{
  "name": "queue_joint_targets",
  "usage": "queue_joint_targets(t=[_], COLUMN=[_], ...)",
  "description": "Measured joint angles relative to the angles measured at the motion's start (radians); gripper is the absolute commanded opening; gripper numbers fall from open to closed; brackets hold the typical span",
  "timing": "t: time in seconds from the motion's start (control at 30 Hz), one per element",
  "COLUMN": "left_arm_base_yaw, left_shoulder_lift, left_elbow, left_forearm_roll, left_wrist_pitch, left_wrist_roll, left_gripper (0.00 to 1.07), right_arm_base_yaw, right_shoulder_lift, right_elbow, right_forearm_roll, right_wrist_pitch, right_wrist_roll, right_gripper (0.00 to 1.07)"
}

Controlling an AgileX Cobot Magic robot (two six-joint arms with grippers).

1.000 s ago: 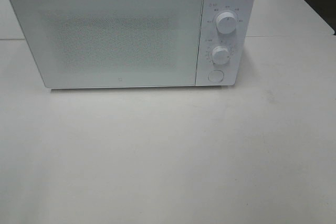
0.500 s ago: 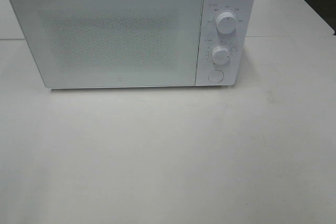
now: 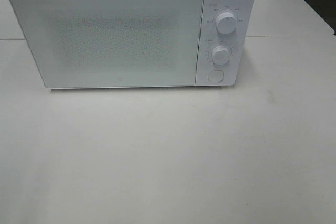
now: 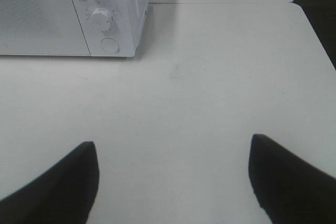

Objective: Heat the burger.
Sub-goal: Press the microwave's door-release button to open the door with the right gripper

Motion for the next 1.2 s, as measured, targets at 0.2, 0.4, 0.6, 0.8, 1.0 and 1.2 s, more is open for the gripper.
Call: queue_joint_targets(t=[0.2,0.4,0.6,0.8,1.0,1.2], left_arm_base_yaw=[0.000,0.000,0.000,0.000,0.000,0.000], left_shoulder_lift=[0.000,0.000,0.000,0.000,0.000,0.000], left_elbow=[0.000,0.000,0.000,0.000,0.000,0.000], left_forearm_roll=[0.000,0.000,0.000,0.000,0.000,0.000], left_wrist_pitch=[0.000,0.000,0.000,0.000,0.000,0.000], left_wrist_roll=[0.000,0.000,0.000,0.000,0.000,0.000], left_gripper=[0.98,0.98,0.98,0.98,0.98,0.98], right_arm_base_yaw=[0.000,0.000,0.000,0.000,0.000,0.000], right_shoulder_lift=[0.137,0.286,0.471,0.632,0.776,0.896], right_elbow=[-0.027,-0.027,-0.027,-0.019,0.045,0.094], right_forearm_roll=[0.000,0.000,0.000,0.000,0.000,0.000], right_wrist_pitch=[-0.088,-0.227,-0.432,-0.640,-0.890,-1.105], right_wrist_roll=[0.000,0.000,0.000,0.000,0.001,0.022], right_gripper=[0.76,0.76,0.76,0.76,0.76,0.76])
